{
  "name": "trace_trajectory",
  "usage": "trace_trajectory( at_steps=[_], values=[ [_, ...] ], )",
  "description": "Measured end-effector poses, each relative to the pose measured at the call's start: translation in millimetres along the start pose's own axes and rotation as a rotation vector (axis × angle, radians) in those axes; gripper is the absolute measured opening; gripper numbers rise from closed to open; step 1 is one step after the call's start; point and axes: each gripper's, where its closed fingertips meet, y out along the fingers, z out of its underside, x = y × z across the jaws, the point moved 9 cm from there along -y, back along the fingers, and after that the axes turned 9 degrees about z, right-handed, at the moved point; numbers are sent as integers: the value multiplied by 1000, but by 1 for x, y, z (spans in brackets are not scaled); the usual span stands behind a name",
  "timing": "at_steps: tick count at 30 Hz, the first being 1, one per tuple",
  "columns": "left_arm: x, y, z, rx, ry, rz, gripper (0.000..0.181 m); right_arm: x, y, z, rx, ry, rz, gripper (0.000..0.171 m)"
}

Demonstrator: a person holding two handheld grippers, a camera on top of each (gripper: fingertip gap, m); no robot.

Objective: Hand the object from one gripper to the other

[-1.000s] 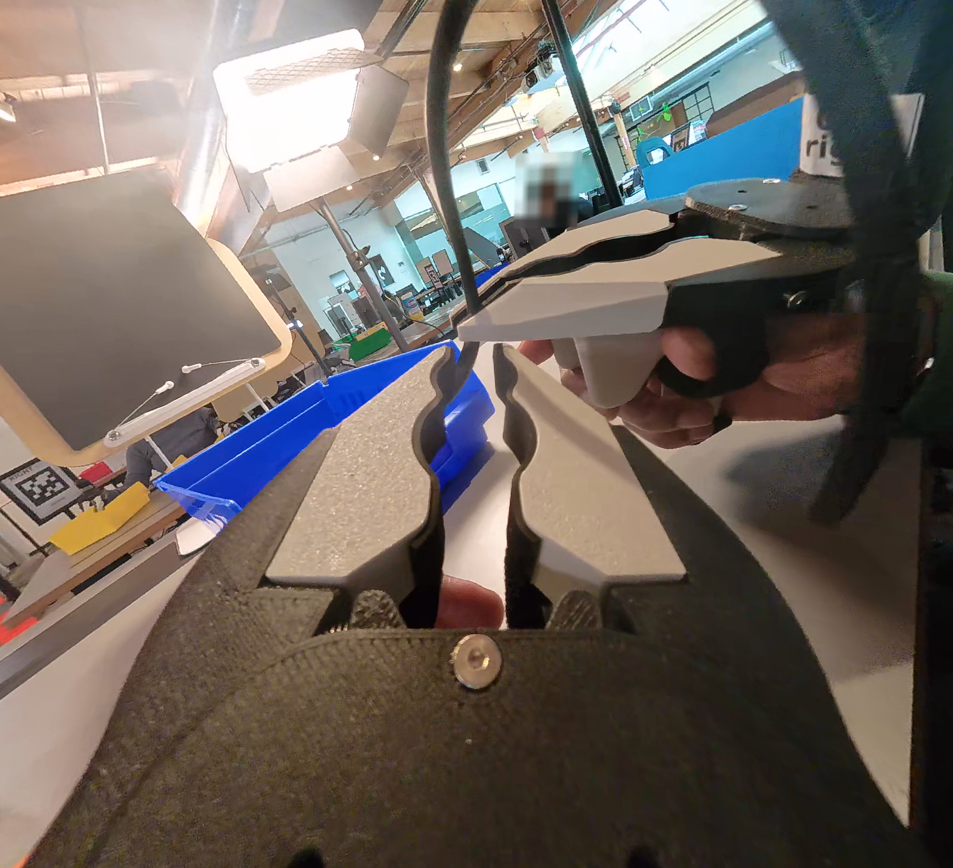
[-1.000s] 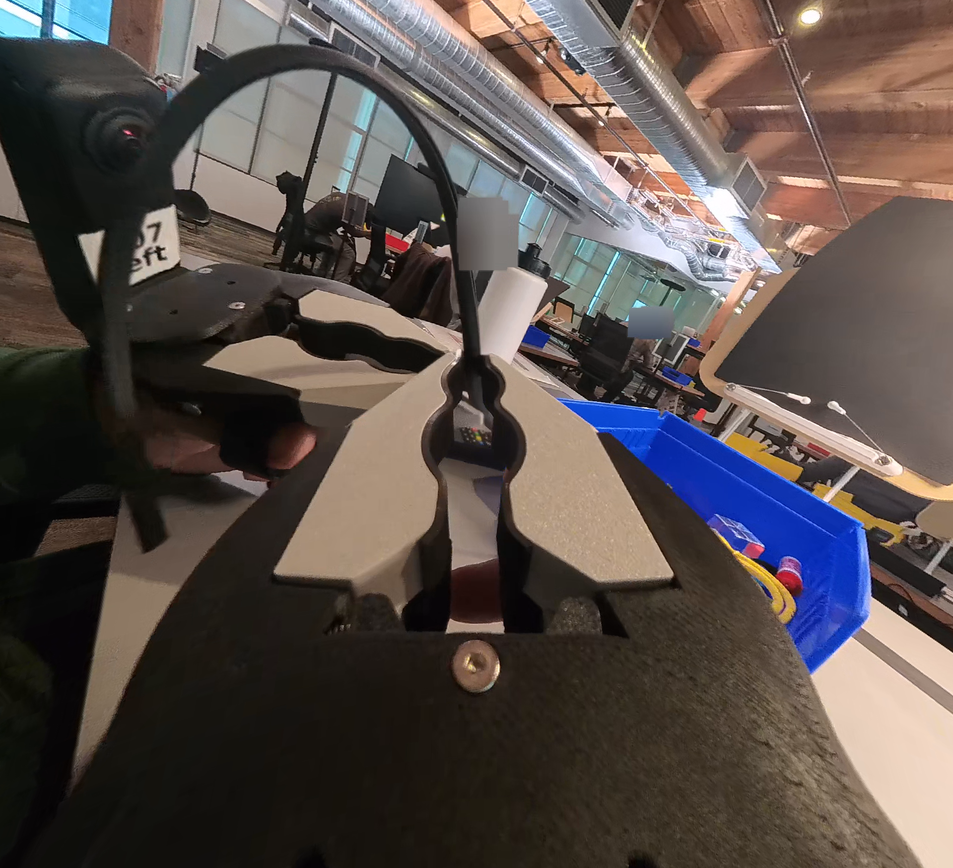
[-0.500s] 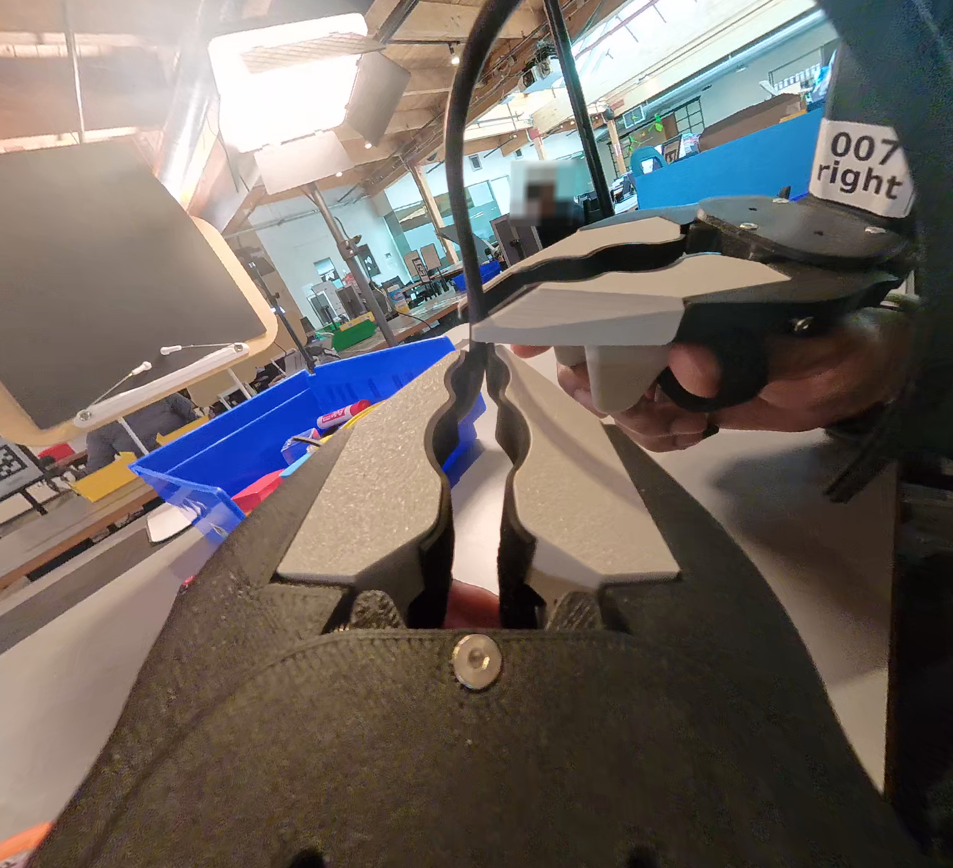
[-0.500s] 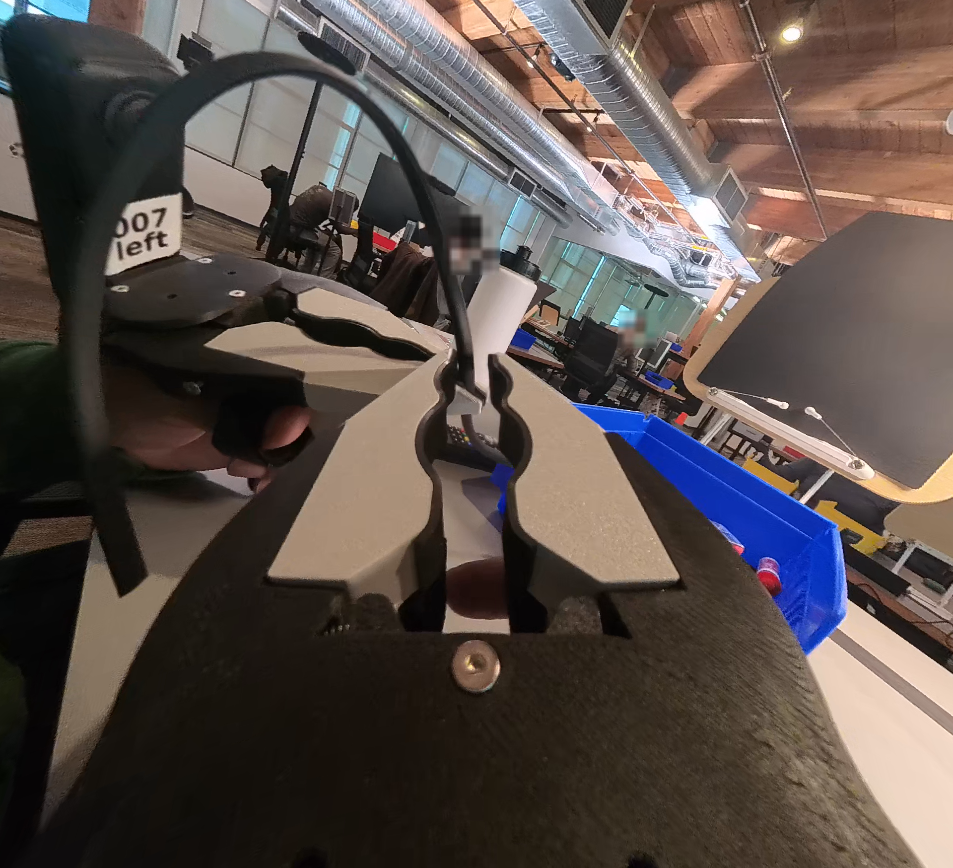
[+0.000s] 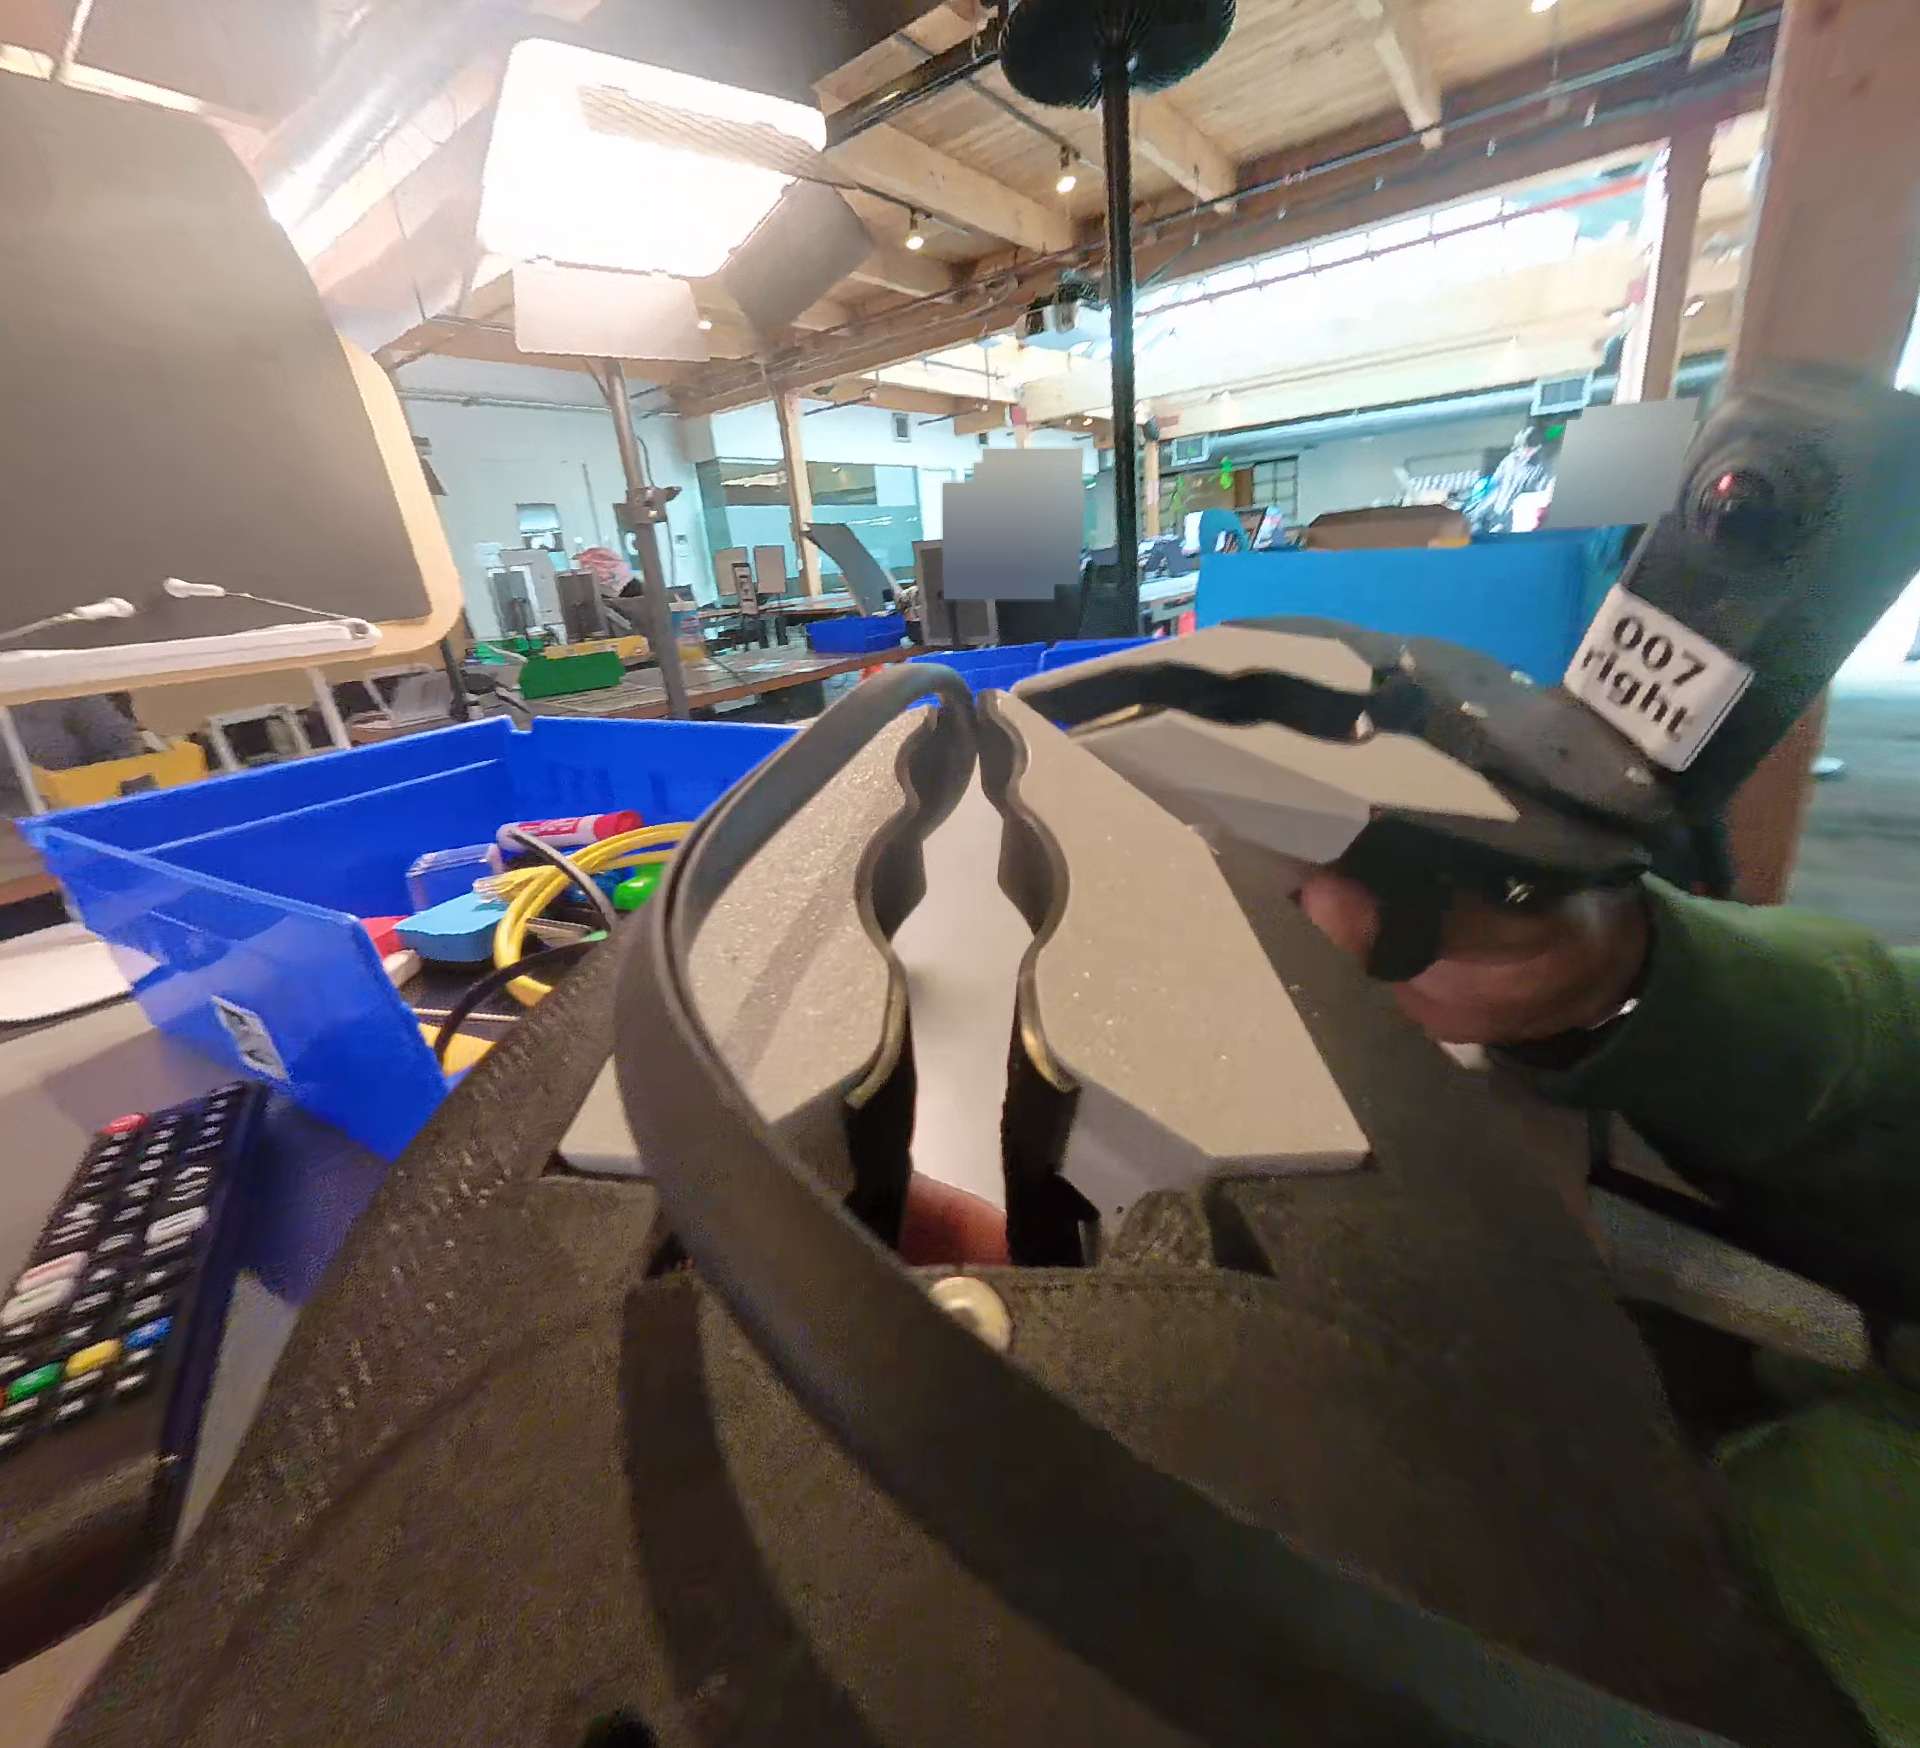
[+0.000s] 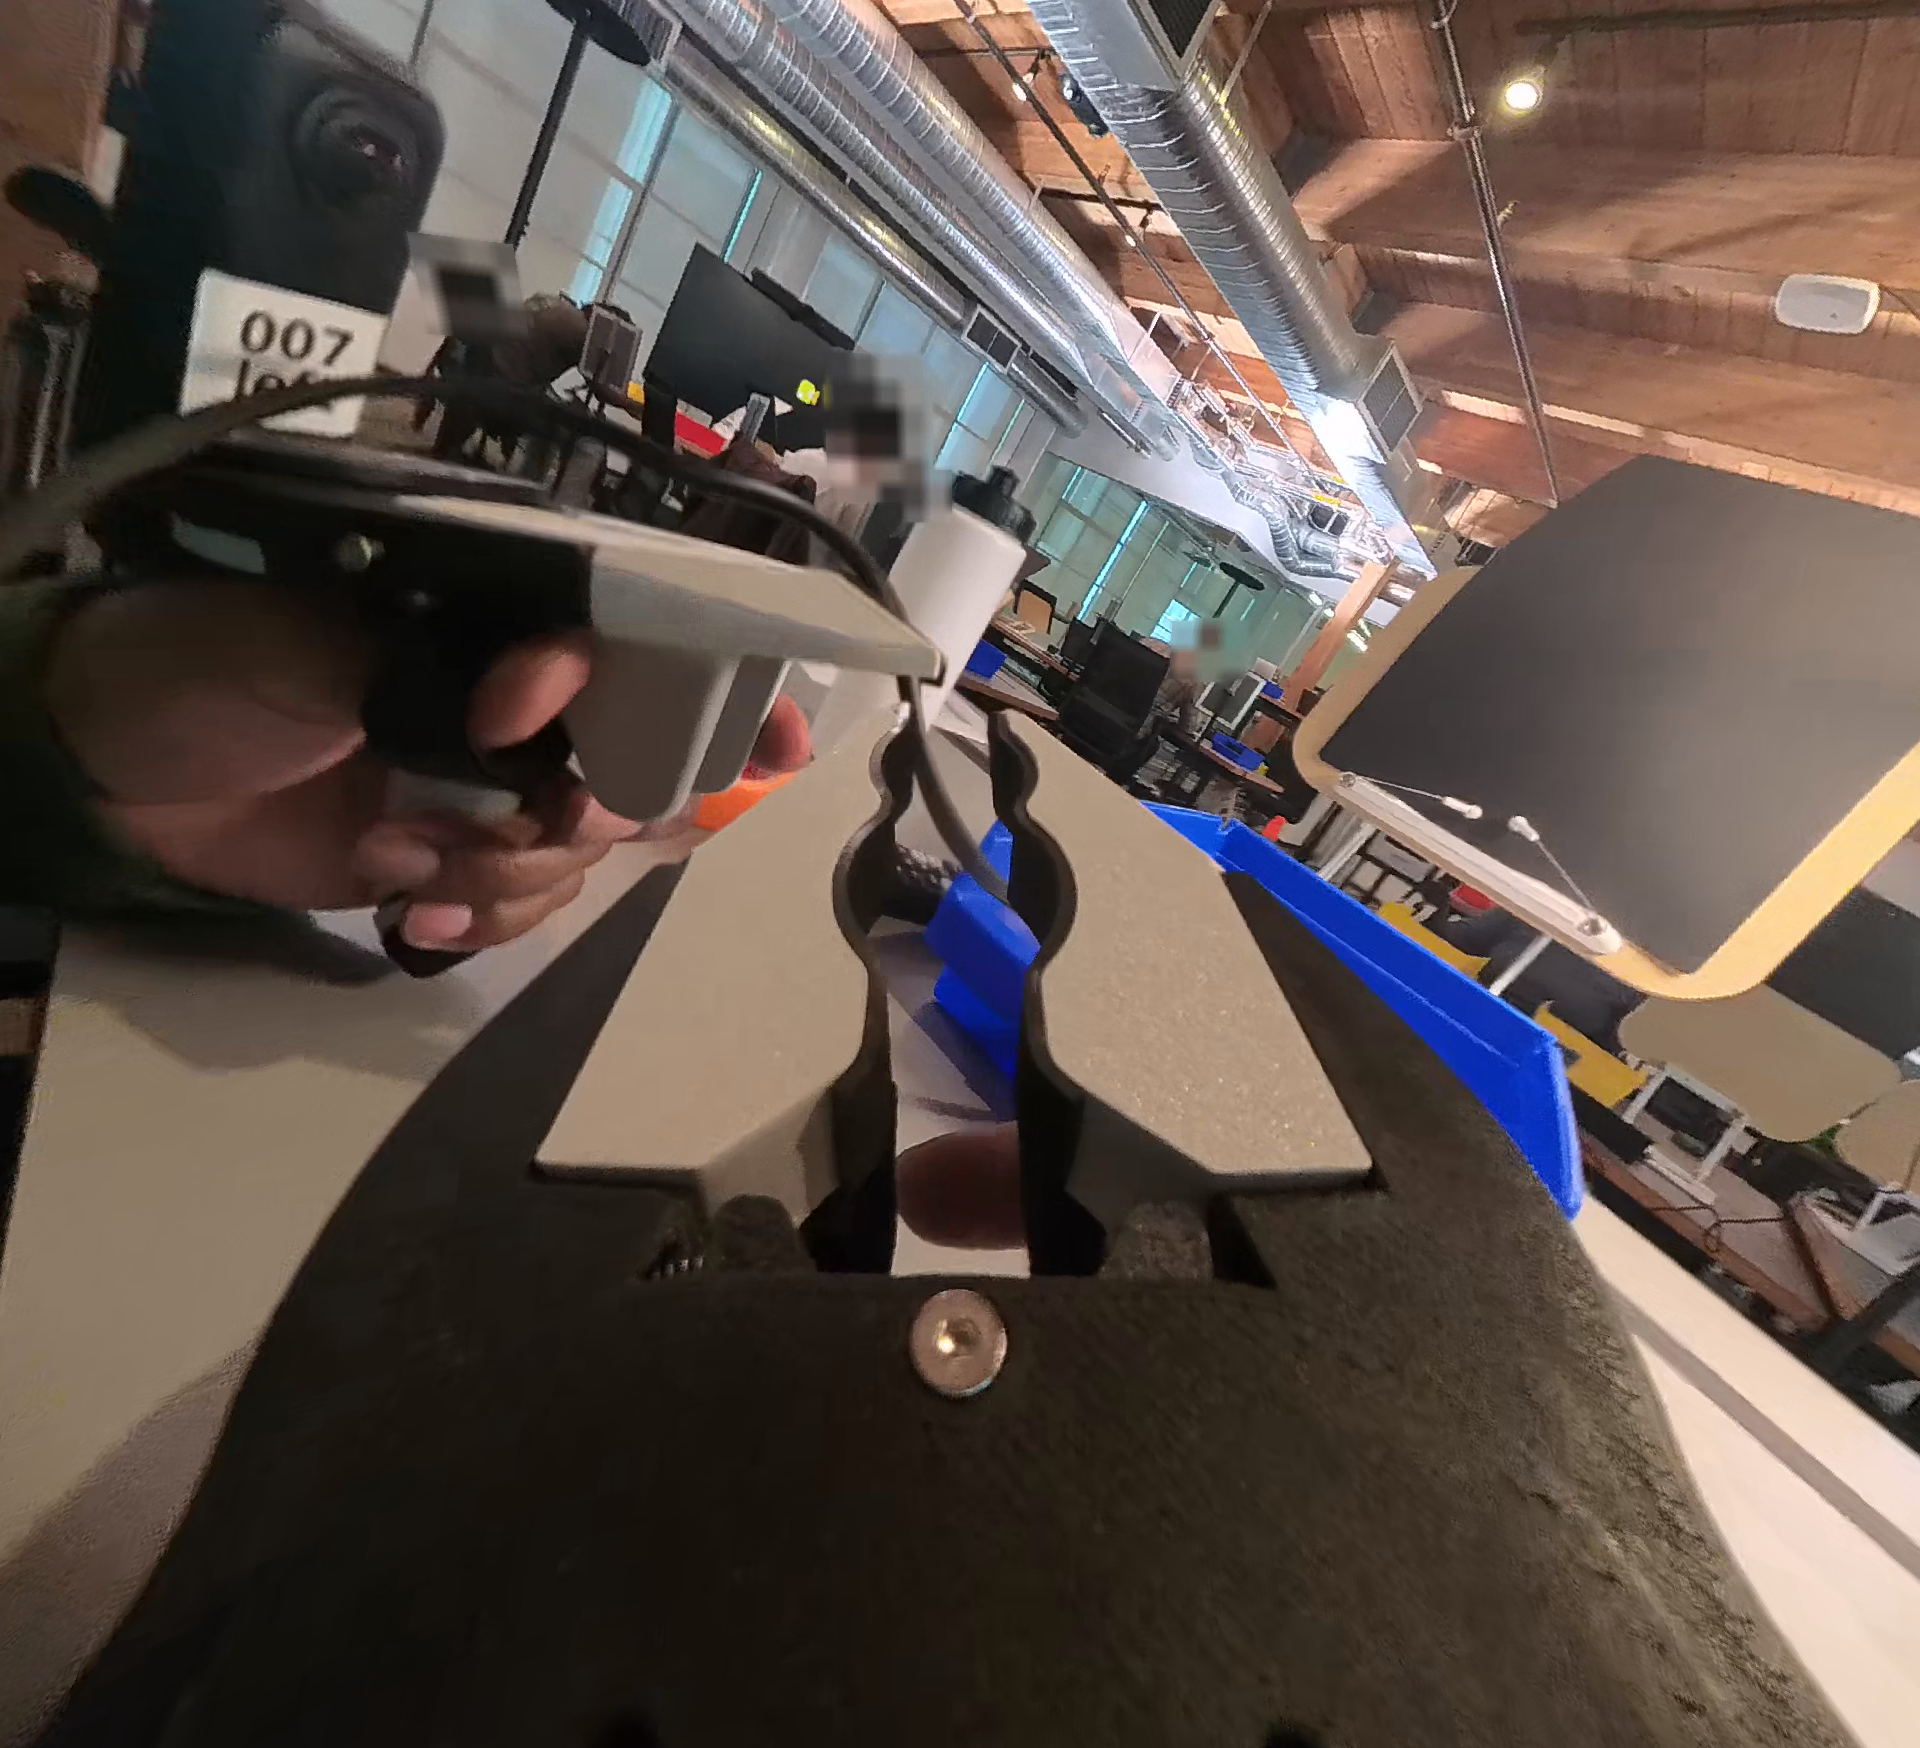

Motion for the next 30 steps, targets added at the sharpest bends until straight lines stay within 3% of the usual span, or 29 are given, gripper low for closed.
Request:
trace_trajectory(
  at_steps=[9, 20, 30],
  values=[
    [2, 1, 3, -13, -131, 77, 5, 12, 4, 6, 41, -172, 6, 14],
    [-4, 5, 5, 16, -92, 109, 6, 9, 4, 5, 42, -146, 16, 4],
    [-6, 4, 4, 28, 47, 6, 13, -6, 3, 3, 41, -6, 60, 4]
  ],
)
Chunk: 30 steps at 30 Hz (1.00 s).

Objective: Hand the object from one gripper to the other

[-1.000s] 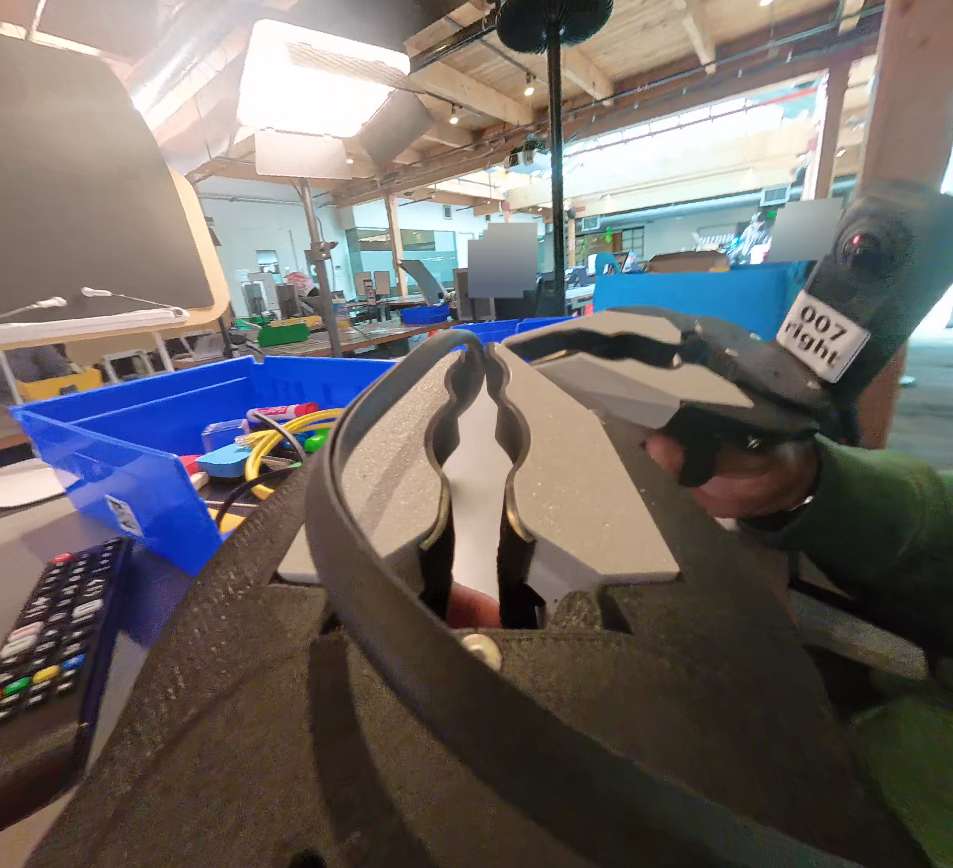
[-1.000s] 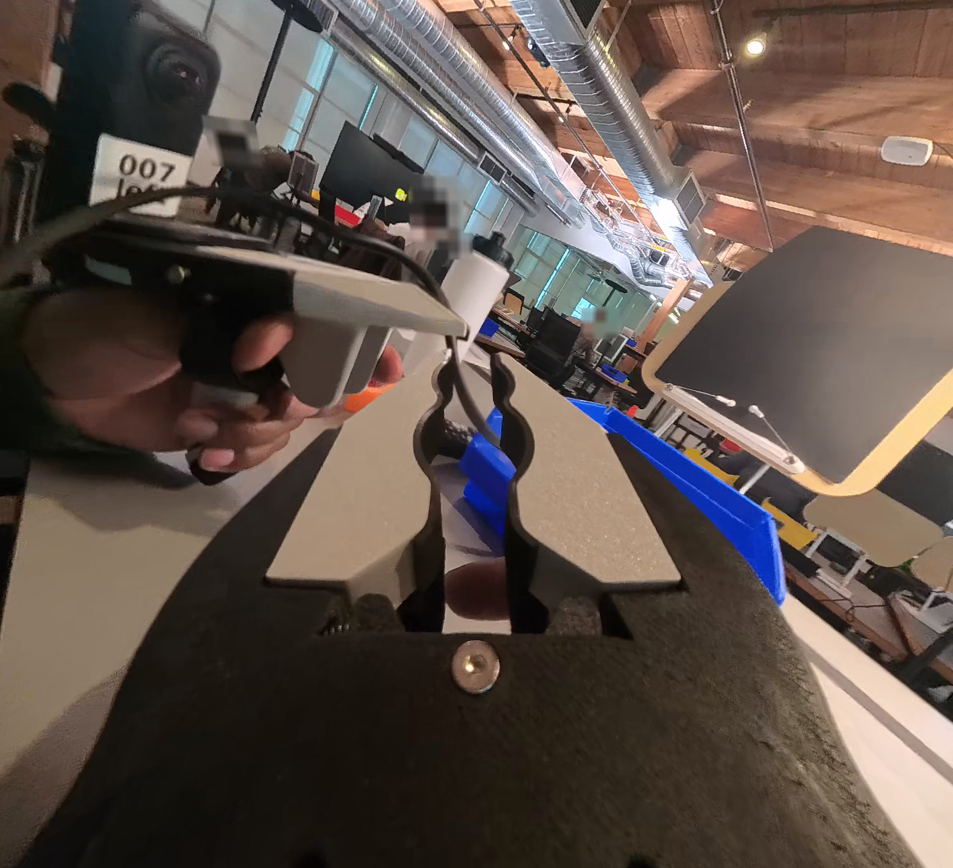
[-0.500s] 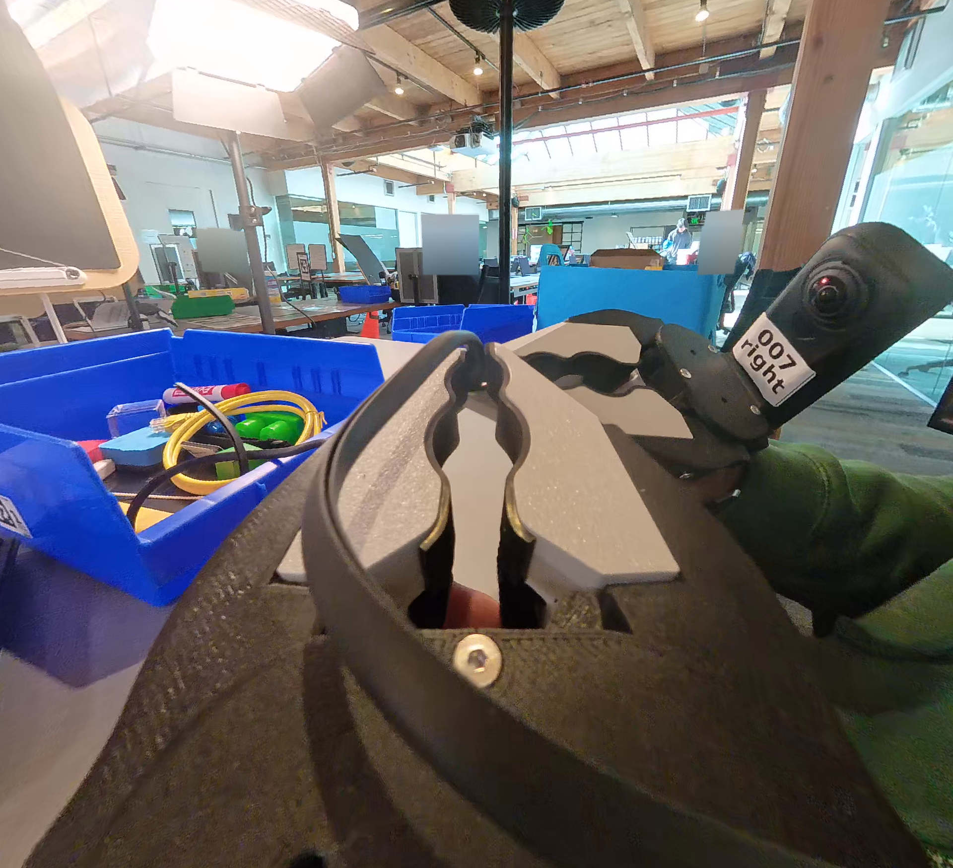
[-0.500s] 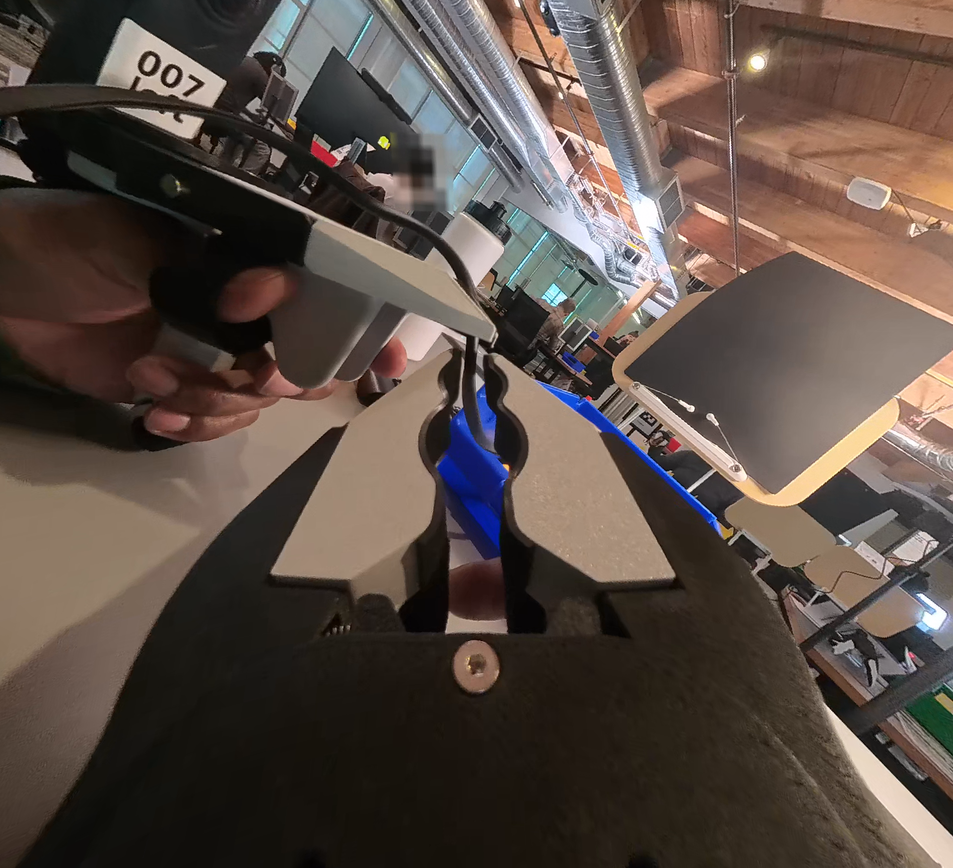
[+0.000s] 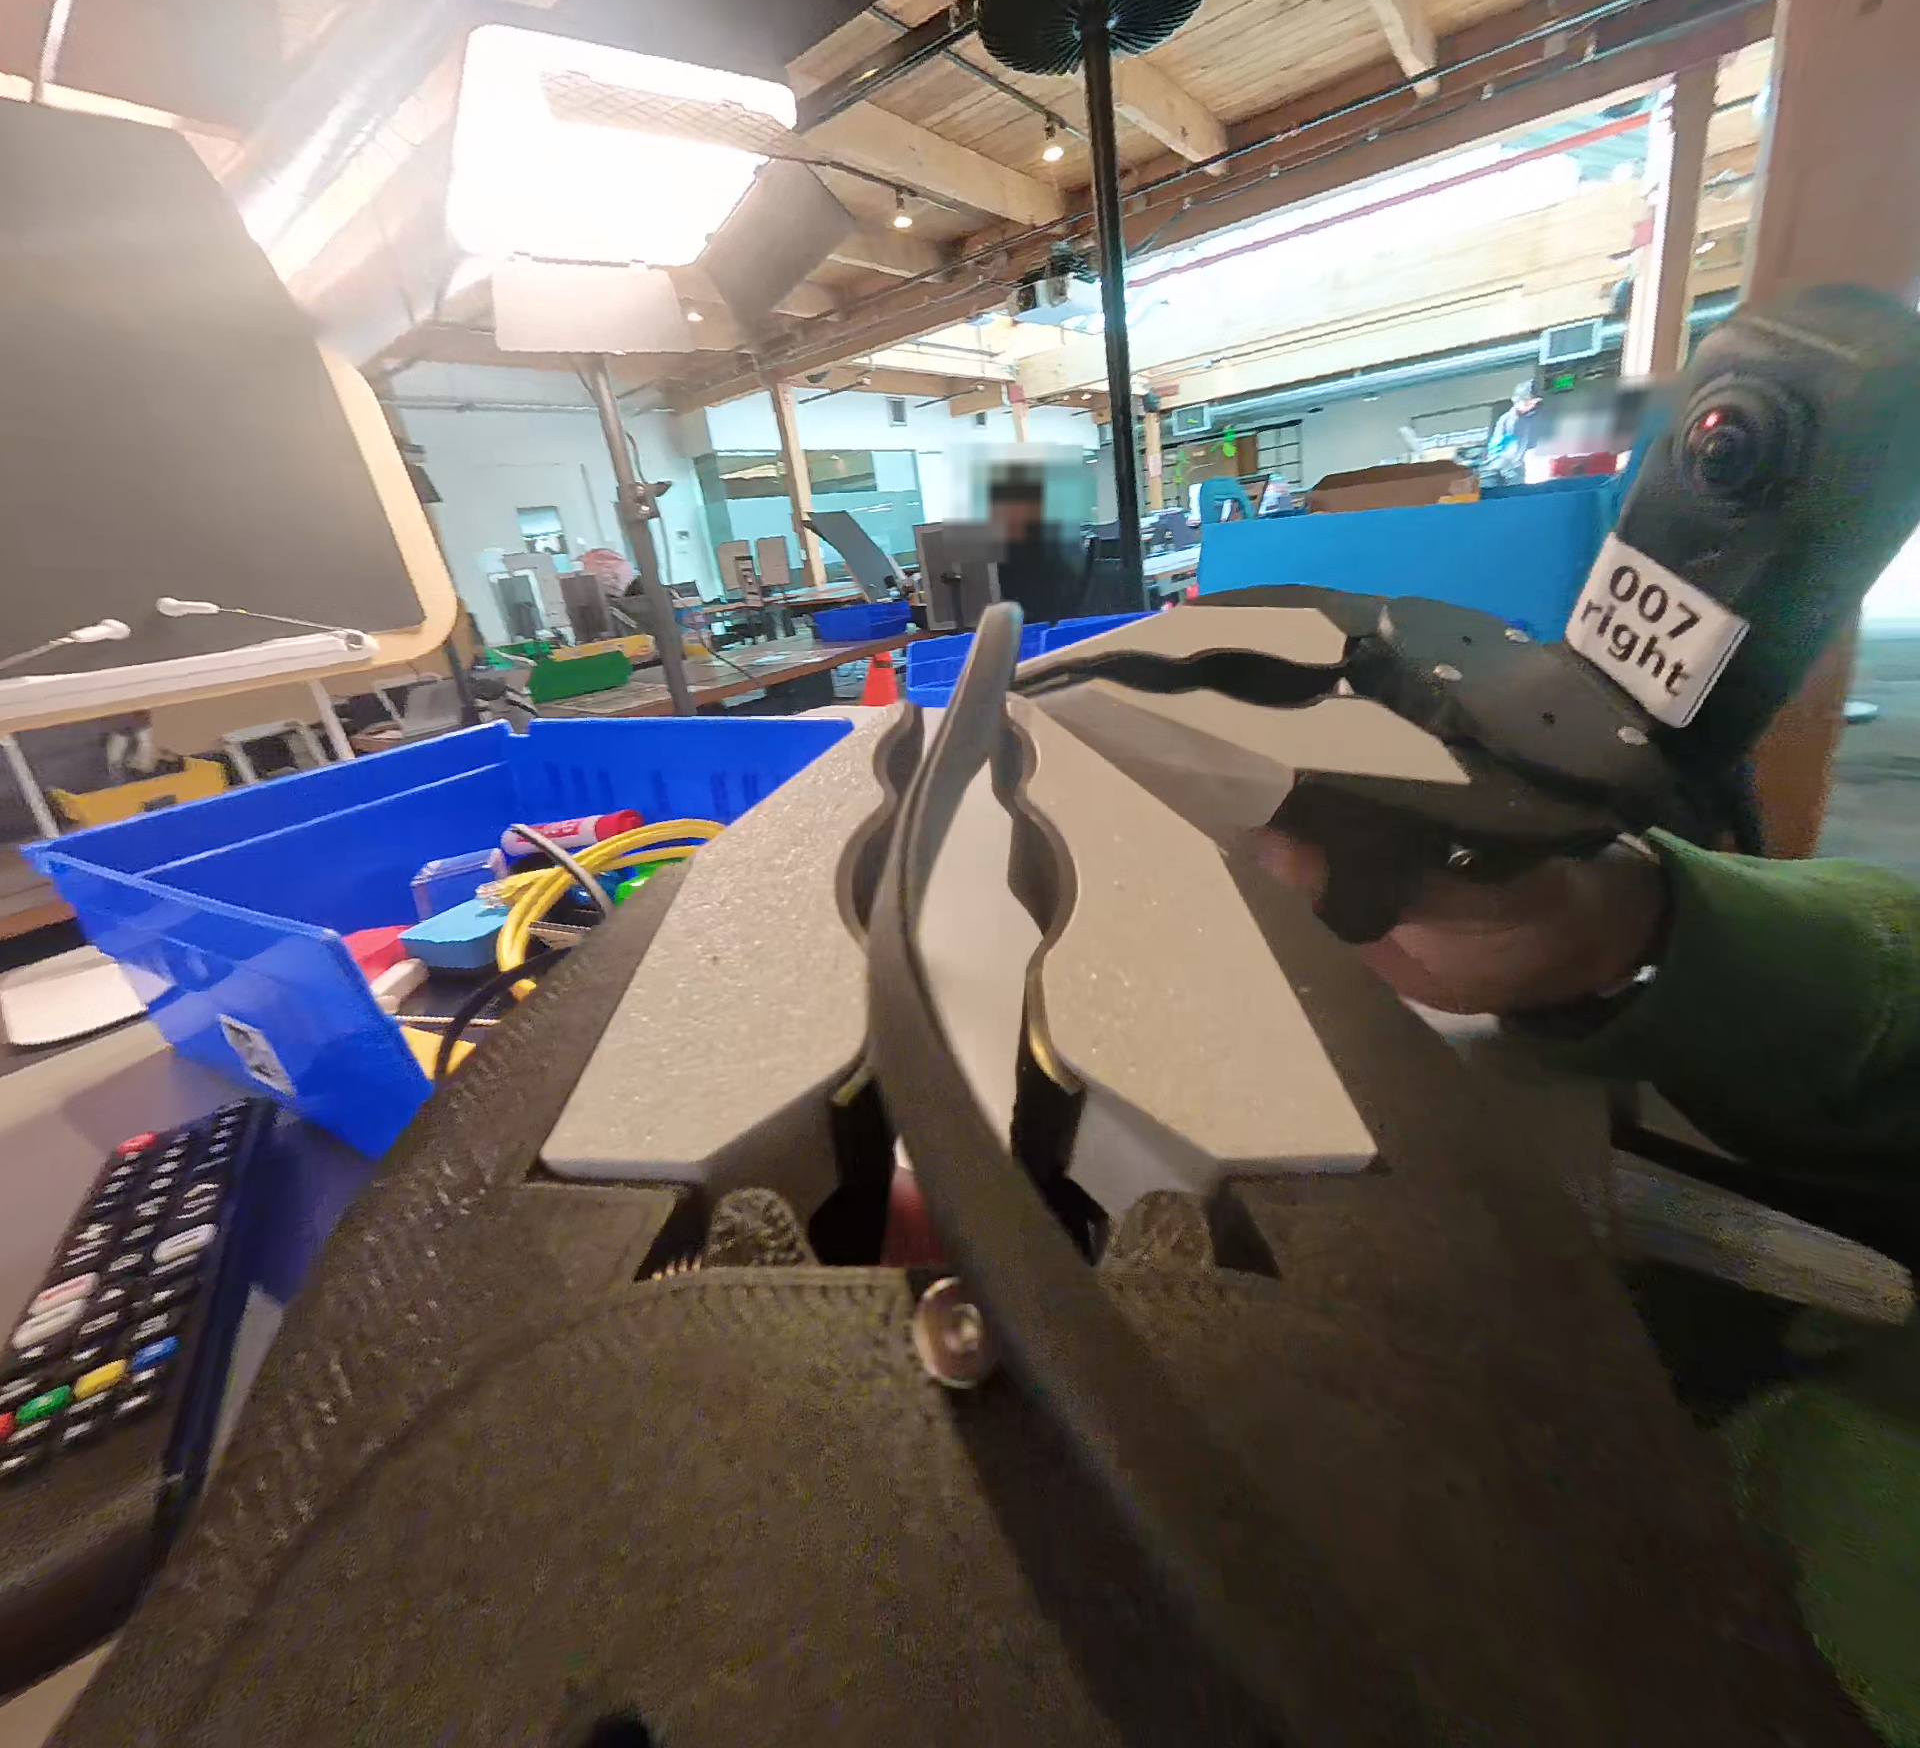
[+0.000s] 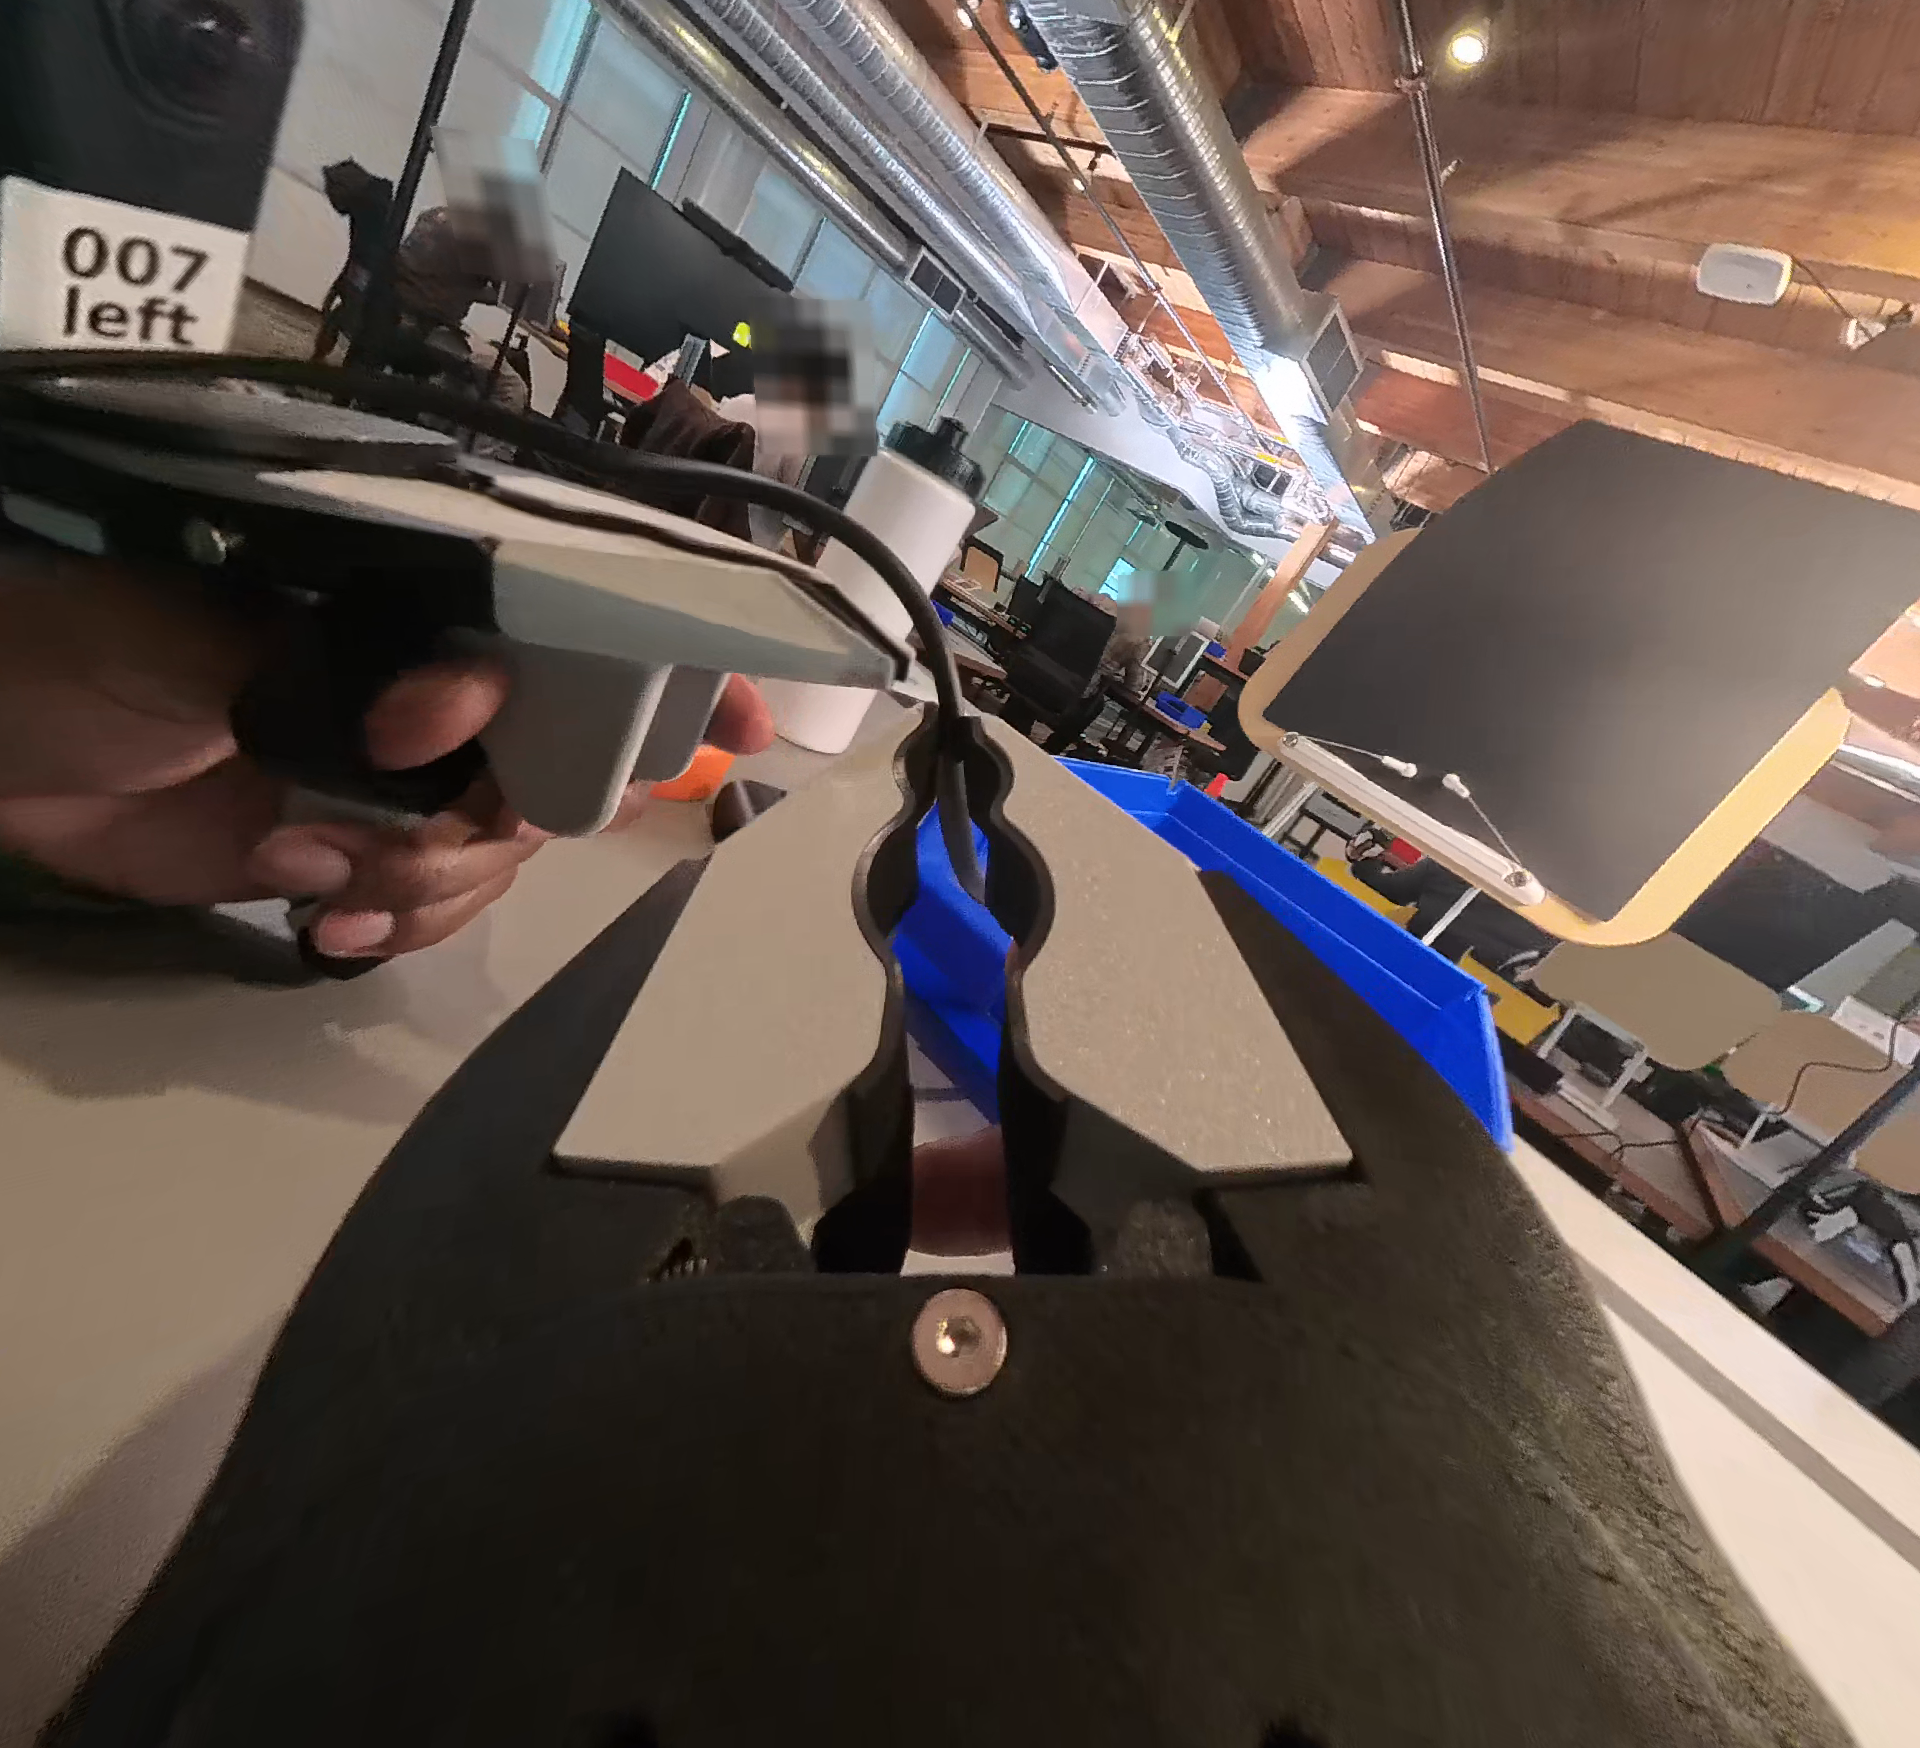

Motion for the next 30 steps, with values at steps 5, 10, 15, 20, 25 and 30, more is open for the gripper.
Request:
trace_trajectory(
  at_steps=[5, 10, 15, 20, 25, 30],
  values=[
    [-6, 4, 5, 90, 172, -66, 13, -5, -1, 0, -4, 84, -15, 4],
    [-15, 8, 8, 141, 325, -74, 12, -1, -2, -3, -27, 102, -60, 4],
    [-17, 8, 8, 141, 355, -80, 12, 3, -3, -4, -42, 111, -99, 4],
    [-18, 8, 7, 141, 370, -73, 4, 3, -3, -4, -46, 117, -104, 4],
    [-16, 8, 7, 144, 334, -68, 6, 3, -3, -3, -44, 102, -92, 5],
    [-12, 6, 6, 127, 267, -56, 4, 2, -3, -4, -52, 95, -77, 13]
  ],
)
